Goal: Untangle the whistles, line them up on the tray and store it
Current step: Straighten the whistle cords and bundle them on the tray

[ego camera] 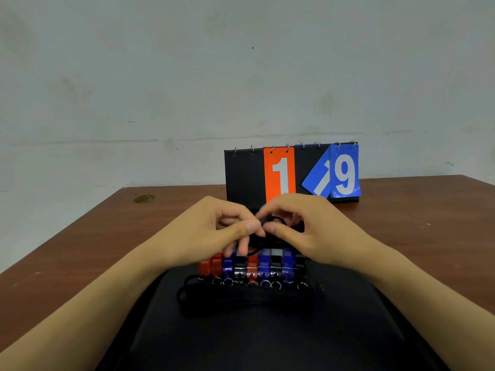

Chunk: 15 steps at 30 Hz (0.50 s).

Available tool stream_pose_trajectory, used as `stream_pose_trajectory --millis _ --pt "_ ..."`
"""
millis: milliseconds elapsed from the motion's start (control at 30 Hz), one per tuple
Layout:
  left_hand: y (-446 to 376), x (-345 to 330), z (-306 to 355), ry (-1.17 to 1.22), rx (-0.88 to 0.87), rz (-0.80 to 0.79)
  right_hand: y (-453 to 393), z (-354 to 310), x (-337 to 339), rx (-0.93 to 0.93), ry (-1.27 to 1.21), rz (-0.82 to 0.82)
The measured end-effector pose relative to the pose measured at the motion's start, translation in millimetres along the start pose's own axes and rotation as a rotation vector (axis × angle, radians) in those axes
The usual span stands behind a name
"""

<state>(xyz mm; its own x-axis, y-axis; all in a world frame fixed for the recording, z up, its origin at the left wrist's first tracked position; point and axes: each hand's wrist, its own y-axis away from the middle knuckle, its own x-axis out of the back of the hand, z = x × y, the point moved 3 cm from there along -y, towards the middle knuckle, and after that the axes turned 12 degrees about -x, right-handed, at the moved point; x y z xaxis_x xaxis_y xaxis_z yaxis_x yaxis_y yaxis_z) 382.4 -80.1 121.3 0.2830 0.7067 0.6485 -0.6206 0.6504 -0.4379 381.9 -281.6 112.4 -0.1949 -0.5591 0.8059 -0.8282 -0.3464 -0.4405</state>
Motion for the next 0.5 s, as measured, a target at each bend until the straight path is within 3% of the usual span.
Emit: stream_pose_trajectory --millis 167,300,400,500 --pt "1 14 -8 0.287 0.084 0.221 -5 13 4 -0.080 -0.005 0.060" --pt "1 27 -27 0.861 0.202 0.459 -7 28 15 -0.184 -0.077 0.129" --pt "4 36 -34 1.112 0.221 0.539 -8 37 17 -0.235 -0.074 0.144" --pt "4 36 -33 1.202 0.206 0.564 -8 41 16 -0.277 -0.097 0.155"
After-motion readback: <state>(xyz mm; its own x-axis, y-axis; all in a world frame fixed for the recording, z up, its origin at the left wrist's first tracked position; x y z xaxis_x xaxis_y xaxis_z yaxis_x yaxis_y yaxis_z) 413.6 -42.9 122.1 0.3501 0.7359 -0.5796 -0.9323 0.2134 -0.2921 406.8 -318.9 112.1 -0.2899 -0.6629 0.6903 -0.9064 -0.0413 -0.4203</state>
